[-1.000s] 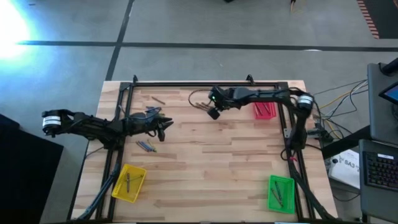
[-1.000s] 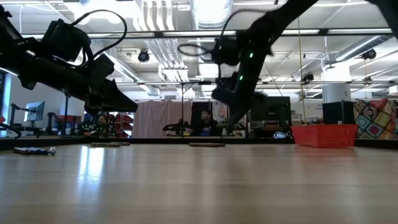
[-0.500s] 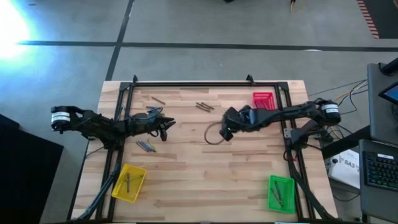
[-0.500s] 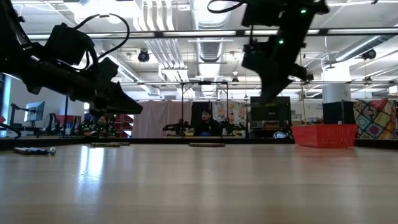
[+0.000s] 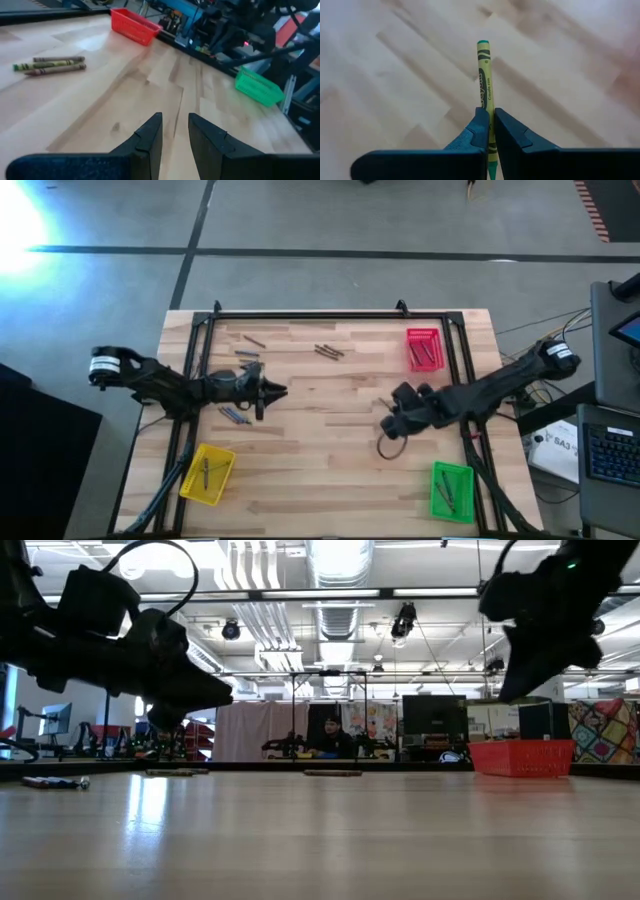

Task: Sort crayons
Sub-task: Put the green crayon into the green bin

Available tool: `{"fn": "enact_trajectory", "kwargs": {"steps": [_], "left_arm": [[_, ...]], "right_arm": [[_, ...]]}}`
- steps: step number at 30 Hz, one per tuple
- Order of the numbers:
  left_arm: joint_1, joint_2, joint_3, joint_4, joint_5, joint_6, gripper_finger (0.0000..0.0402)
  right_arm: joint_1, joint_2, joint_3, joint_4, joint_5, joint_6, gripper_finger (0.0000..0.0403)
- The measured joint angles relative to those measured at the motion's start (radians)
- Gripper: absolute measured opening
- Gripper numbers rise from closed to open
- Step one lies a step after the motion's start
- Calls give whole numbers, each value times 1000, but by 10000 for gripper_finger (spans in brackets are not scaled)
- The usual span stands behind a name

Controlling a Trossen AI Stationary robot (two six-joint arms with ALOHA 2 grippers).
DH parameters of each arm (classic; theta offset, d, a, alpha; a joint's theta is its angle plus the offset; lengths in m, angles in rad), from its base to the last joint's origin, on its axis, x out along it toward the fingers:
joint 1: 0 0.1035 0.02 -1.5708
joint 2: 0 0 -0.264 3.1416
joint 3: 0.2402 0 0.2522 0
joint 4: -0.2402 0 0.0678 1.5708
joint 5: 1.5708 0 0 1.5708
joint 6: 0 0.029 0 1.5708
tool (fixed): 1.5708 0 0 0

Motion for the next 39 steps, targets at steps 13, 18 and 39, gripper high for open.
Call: {"fn": "enact_trajectory", "kwargs": {"steps": [13, 18, 39], "left_arm": [[-101, 52, -2, 2, -73, -11, 77], [-101, 61, -2, 1, -74, -12, 77], [-140, 67, -18, -26, -126, -62, 77]], "right_arm": [[225, -7, 48, -29, -114, 193, 13], [288, -7, 99, -161, -130, 279, 13], [776, 19, 118, -202, -356, 771, 13]]}}
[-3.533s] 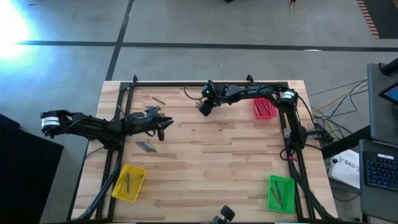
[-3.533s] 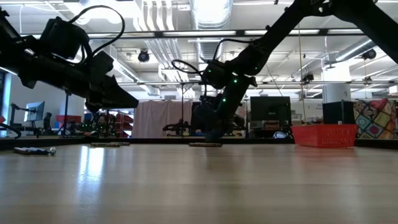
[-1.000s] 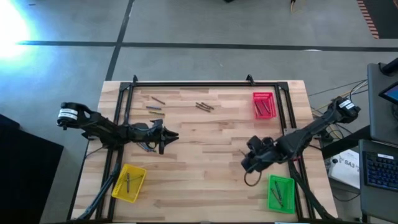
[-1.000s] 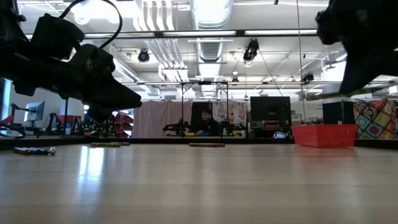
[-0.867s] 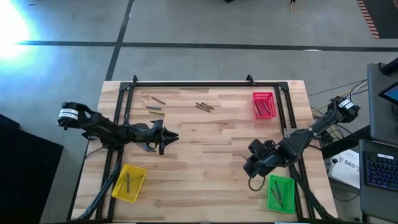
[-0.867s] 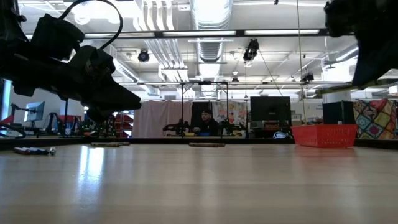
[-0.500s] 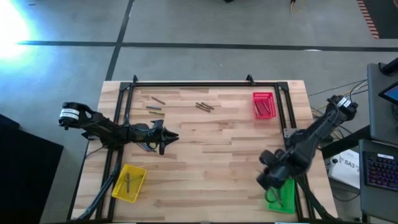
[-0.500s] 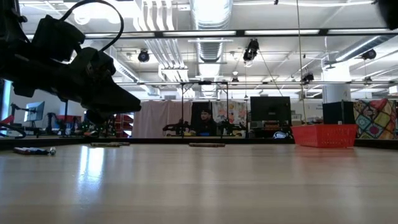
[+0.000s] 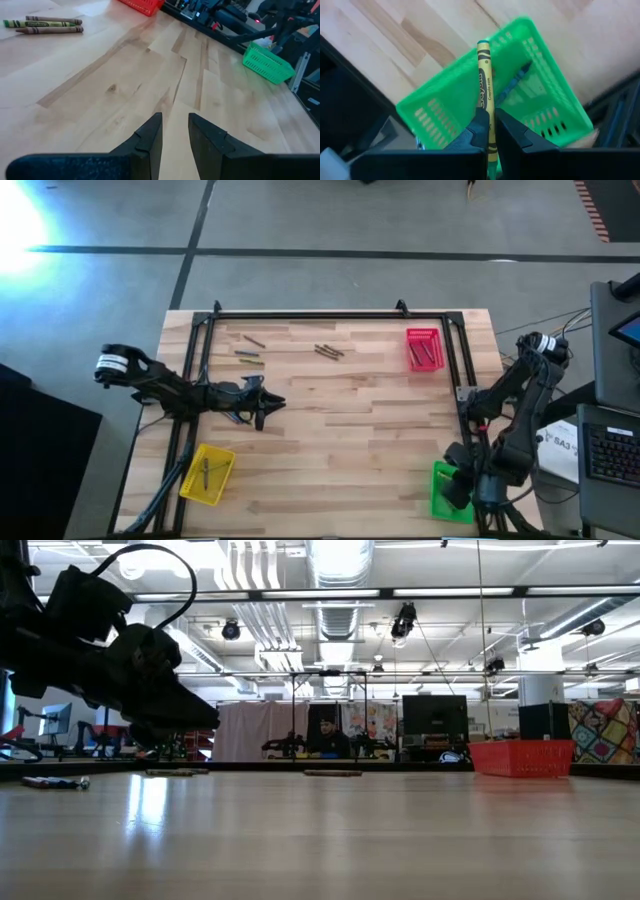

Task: Sort crayons
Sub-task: Put the green crayon into the green bin, then put the brown crayon into the red bin

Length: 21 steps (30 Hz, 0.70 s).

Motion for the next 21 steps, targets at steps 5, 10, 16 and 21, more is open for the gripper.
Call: {"fn": "enact_trajectory", "kwargs": {"steps": [5, 10, 16, 21], "left_arm": [[0, 24, -2, 0, -1, -2, 77], [0, 55, -2, 8, -2, -7, 77], [0, 63, -2, 15, -11, -18, 77], [0, 63, -2, 16, -16, -18, 77]], "right_arm": [[-1, 20, 0, 8, 6, -28, 13], [-1, 20, -1, -3, 7, -62, 13], [-4, 67, -2, -2, 43, -161, 54], [-3, 123, -2, -2, 10, -180, 126]]}}
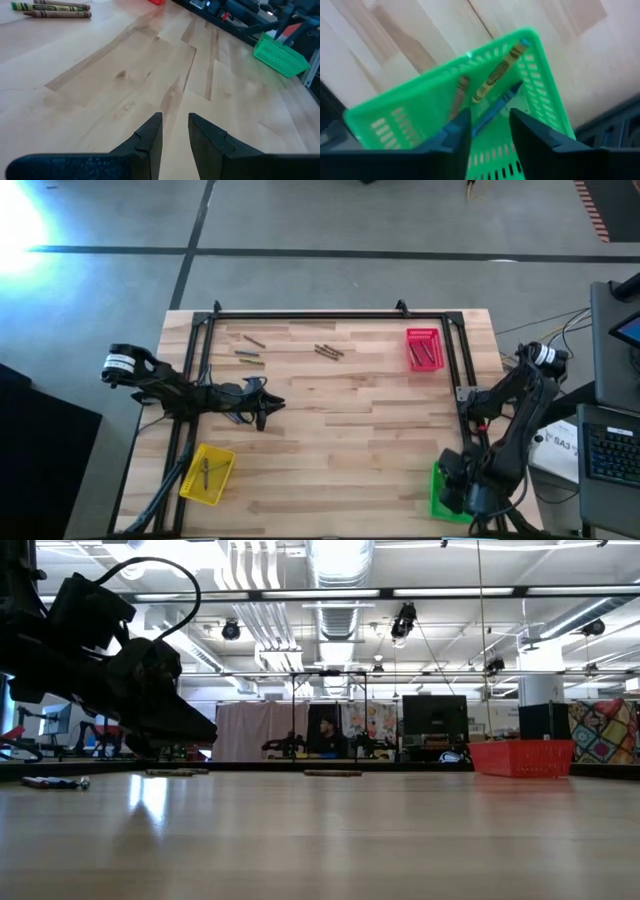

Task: Sort crayons
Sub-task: Put the brown crayon into the red bin

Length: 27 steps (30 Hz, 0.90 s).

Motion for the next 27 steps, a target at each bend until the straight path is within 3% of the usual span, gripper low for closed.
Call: {"fn": "enact_trajectory", "kwargs": {"steps": [7, 10, 12, 16, 21, 23, 25, 27], "left_arm": [[0, 0, 0, 1, -12, 0, 77], [0, 0, 0, 1, -31, 2, 77], [0, 0, 0, 1, -36, 4, 77], [0, 0, 0, 1, -37, 12, 77], [0, 0, 0, -20, -39, 60, 77], [0, 0, 0, -32, -54, 73, 77], [0, 0, 0, -42, -63, 75, 77], [0, 0, 0, -57, -64, 76, 77]], "right_arm": [[-7, -10, 0, 4, -134, 1, 186], [-8, -53, 0, 3, -119, 5, 188], [-14, -88, 0, 1, -55, -12, 185], [-35, -151, 0, -5, 240, -156, 177], [-78, -177, 0, -3, 908, -488, 171], [-124, -174, 0, -11, 1124, -538, 171], [-203, -173, 0, -23, 1230, -539, 173], [-323, -174, -2, -27, 1238, -529, 174]]}}
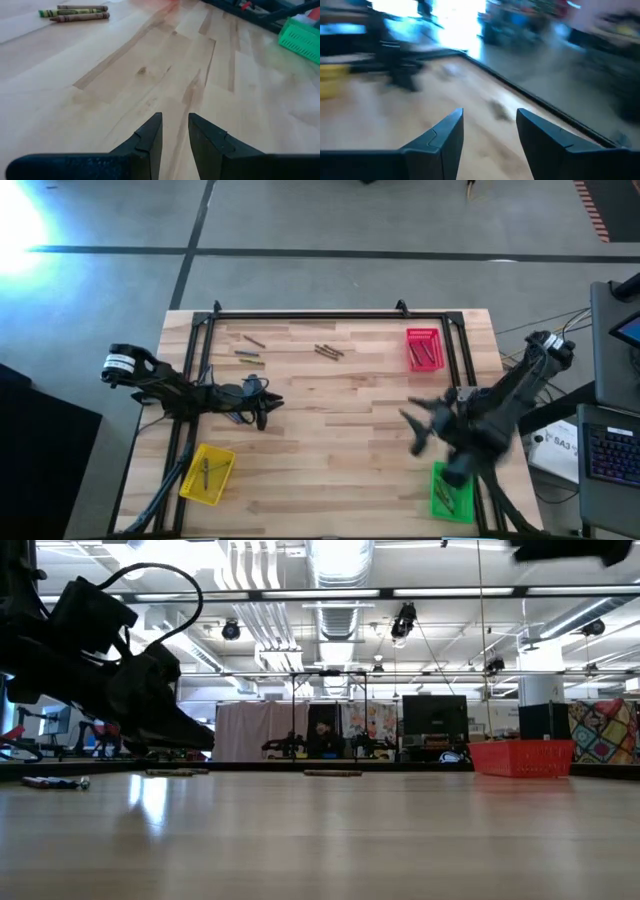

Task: Sort crayons
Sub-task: Put the brown crayon into the red bin

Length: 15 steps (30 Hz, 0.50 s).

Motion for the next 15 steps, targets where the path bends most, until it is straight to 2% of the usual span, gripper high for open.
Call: {"fn": "enact_trajectory", "kwargs": {"steps": [3, 7, 10, 12, 15], "left_arm": [[0, 0, 1, -35, 0, 0, 77], [0, 0, 1, -62, 0, -28, 77], [0, 0, 2, -64, 0, -33, 77], [0, 0, 9, -67, -5, -25, 77], [1, 0, 23, -76, -28, -23, 77]], "right_arm": [[-227, 3, -1, 3, -148, -44, 171], [-547, 34, -5, 76, -396, -276, 168], [-736, 58, -10, 284, -561, -553, 169], [-835, 86, -13, 464, -707, -719, 168], [-953, 140, -13, 721, -948, -880, 162]]}}
